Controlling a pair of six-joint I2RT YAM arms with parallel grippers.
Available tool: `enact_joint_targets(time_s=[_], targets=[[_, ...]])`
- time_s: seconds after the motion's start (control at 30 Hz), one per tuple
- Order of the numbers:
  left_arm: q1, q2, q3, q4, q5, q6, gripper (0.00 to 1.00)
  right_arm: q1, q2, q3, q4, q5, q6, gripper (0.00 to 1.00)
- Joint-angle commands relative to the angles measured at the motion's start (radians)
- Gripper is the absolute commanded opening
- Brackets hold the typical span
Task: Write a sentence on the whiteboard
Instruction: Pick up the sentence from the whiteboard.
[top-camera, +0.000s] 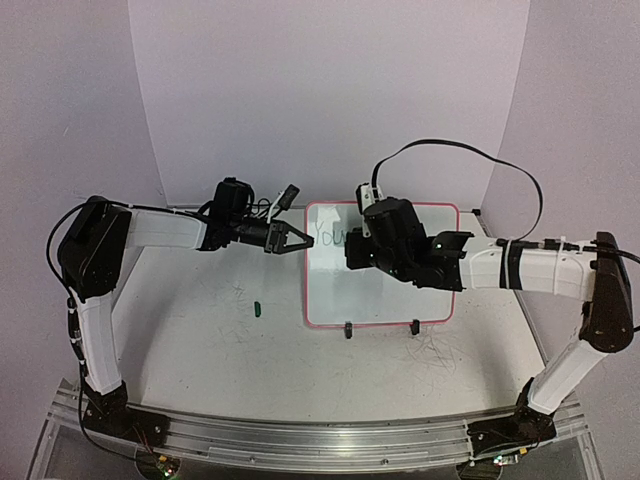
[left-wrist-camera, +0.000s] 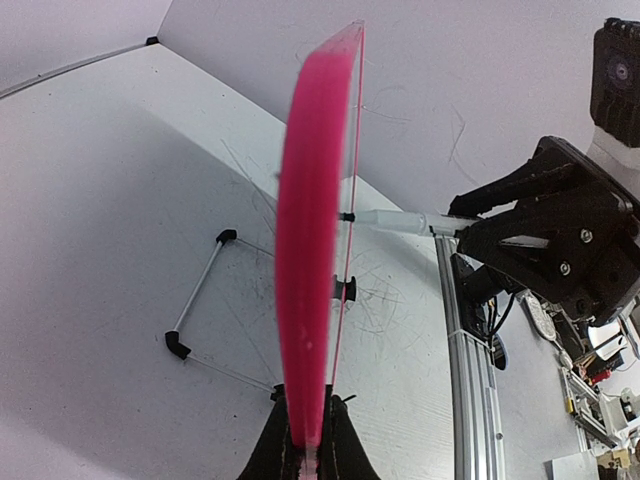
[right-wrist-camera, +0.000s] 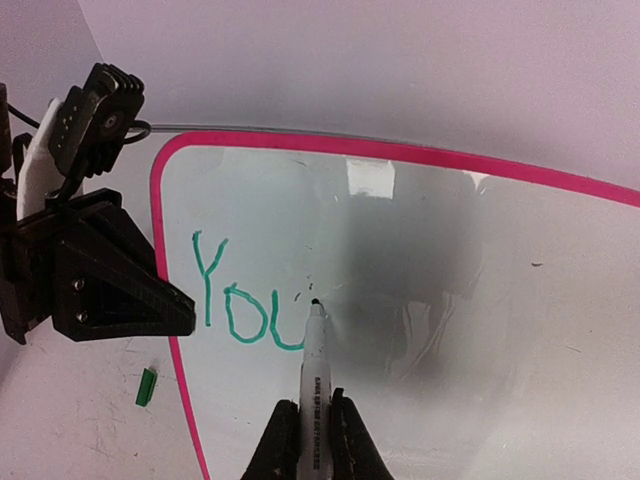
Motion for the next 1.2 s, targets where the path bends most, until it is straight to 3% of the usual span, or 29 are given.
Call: enact_joint_targets(time_s=[0.0, 1.17], targets=[[-0.023, -0.033, -0.003, 0.005, 0.001, 0.029, 0.00, -0.021, 0.015, 0.030, 0.010, 0.026, -0.001, 0.00], [-0.023, -0.030, -0.003, 0.006, -0.001, 0.028, 0.00, -0.006, -0.059, -0.092, 0.004, -0.014, 0.068, 0.00]])
